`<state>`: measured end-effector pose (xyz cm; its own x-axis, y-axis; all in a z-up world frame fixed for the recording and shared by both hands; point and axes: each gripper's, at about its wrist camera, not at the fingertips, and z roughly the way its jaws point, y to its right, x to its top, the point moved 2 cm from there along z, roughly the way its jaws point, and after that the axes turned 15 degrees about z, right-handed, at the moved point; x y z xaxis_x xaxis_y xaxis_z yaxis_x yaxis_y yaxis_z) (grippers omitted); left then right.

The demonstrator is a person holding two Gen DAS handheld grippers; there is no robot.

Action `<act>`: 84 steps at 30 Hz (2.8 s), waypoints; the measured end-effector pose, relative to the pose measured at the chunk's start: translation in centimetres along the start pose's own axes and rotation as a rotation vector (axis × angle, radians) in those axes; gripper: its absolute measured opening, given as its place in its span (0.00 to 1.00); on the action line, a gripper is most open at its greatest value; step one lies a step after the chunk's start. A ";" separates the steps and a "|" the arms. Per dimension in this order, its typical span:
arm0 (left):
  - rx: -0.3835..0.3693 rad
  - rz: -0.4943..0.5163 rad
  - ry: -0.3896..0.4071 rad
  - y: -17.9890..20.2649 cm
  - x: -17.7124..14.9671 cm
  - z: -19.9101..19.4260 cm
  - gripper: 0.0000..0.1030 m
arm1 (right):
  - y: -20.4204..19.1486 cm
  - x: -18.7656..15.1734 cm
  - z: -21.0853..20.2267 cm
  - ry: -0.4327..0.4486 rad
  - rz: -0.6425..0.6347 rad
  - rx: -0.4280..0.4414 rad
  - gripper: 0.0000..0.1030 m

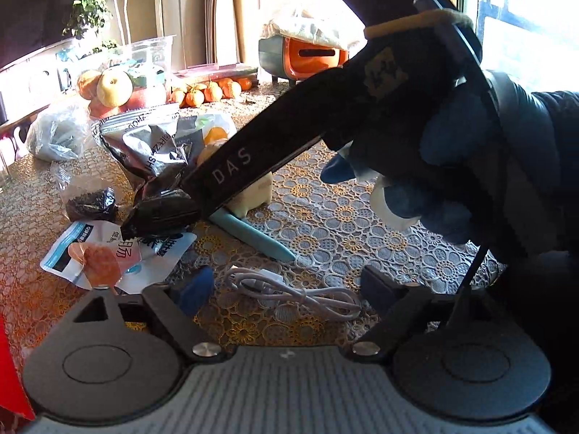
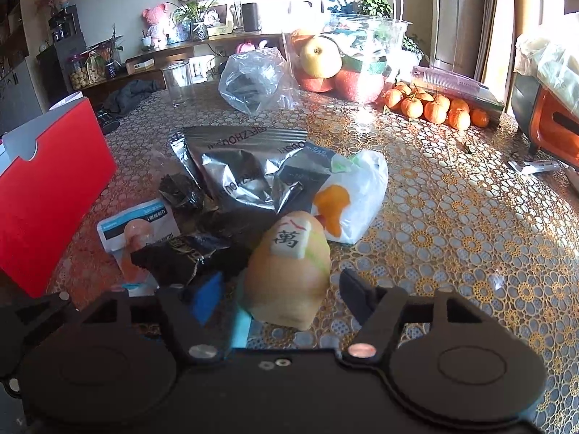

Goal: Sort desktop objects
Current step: 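Grasp the yellow bottle toy with the right gripper while the left reaches the white cable, then close the left gripper on the white USB cable and lift it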

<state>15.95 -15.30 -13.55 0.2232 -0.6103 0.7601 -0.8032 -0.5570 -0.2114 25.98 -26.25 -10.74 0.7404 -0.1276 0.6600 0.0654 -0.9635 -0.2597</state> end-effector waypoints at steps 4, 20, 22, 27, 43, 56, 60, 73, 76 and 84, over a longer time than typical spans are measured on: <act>0.000 -0.001 0.008 0.0 0.2 0.1 0.70 | 0.3 0.0 0.2 -0.001 0.018 -0.018 0.55; 0.067 -0.029 -0.006 -0.2 0.7 -0.8 0.44 | 0.7 0.0 -0.8 0.009 0.052 -0.015 0.44; 0.017 -0.028 0.012 -0.1 0.6 -1.3 0.77 | 0.8 0.0 -1.0 0.013 0.056 -0.006 0.44; -0.052 0.050 0.009 1.0 0.2 -1.7 0.81 | 0.9 -0.1 -1.1 0.011 0.069 -0.002 0.45; -0.083 0.062 0.034 -0.1 -0.5 -0.7 0.71 | 1.6 -0.4 -1.0 0.006 0.078 0.000 0.45; -0.019 0.006 -0.001 -0.6 0.2 -0.8 0.27 | 1.3 -0.5 -2.9 0.029 0.048 -0.025 0.43; -0.006 -0.034 -0.018 -0.7 0.2 -1.1 0.26 | 1.9 -1.1 -3.8 0.023 0.056 -0.039 0.43; 0.027 -0.152 -0.034 -1.2 1.0 -2.9 0.22 | 1.6 -2.0 -6.8 0.046 0.044 -0.026 0.43; 0.043 -0.179 -0.020 -1.6 1.4 -3.6 0.22 | 1.5 -1.9 -7.5 0.057 0.042 -0.023 0.43; 0.101 -0.218 0.028 -2.7 2.7 -6.1 0.22 | 0.5 -1.7 -9.5 0.089 0.015 0.005 0.43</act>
<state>15.34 -12.05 -7.17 0.3686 -0.4550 0.8106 -0.6782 -0.7280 -0.1002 18.37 -28.75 -5.27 0.6792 -0.1621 0.7158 0.0585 -0.9602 -0.2730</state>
